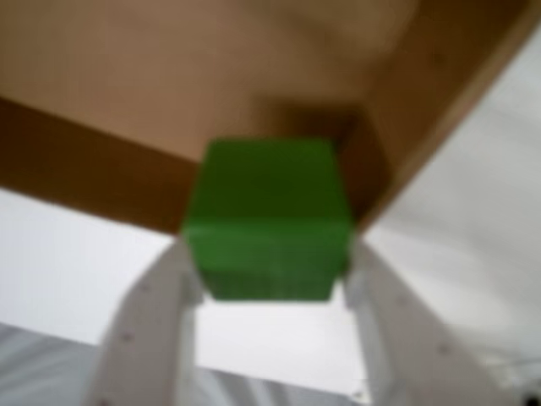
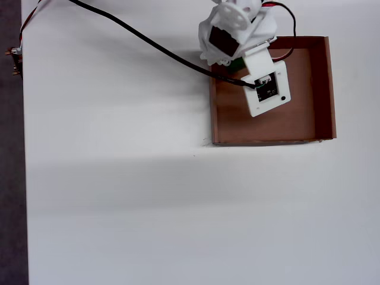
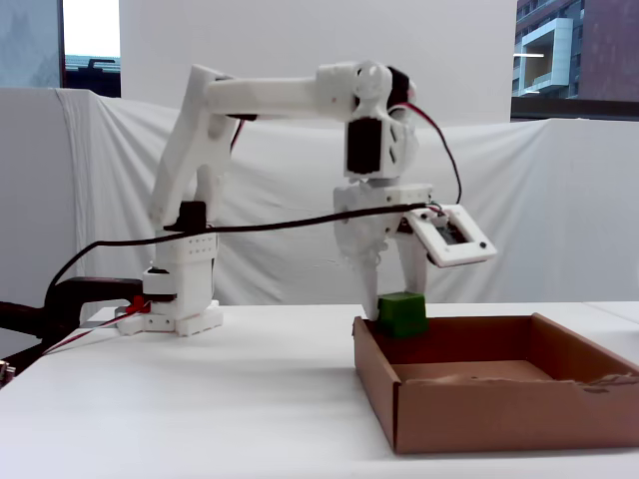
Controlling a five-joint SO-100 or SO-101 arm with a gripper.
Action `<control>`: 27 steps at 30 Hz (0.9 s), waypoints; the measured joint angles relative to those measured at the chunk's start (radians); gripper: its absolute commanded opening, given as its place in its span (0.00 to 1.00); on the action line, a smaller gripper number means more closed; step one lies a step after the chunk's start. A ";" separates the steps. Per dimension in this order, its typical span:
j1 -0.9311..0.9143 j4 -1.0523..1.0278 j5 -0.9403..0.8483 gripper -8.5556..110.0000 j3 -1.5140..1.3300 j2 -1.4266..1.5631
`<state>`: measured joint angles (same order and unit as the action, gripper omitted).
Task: Grasp a green cube and put it in a box.
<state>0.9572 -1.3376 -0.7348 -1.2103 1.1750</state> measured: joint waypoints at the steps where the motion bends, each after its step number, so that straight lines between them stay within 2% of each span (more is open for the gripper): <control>1: 0.002 0.000 0.000 0.20 0.002 -0.008; 27: 0.026 0.003 0.000 0.20 0.146 -0.212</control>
<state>0.9833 -1.3346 -0.7348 -1.0646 0.9633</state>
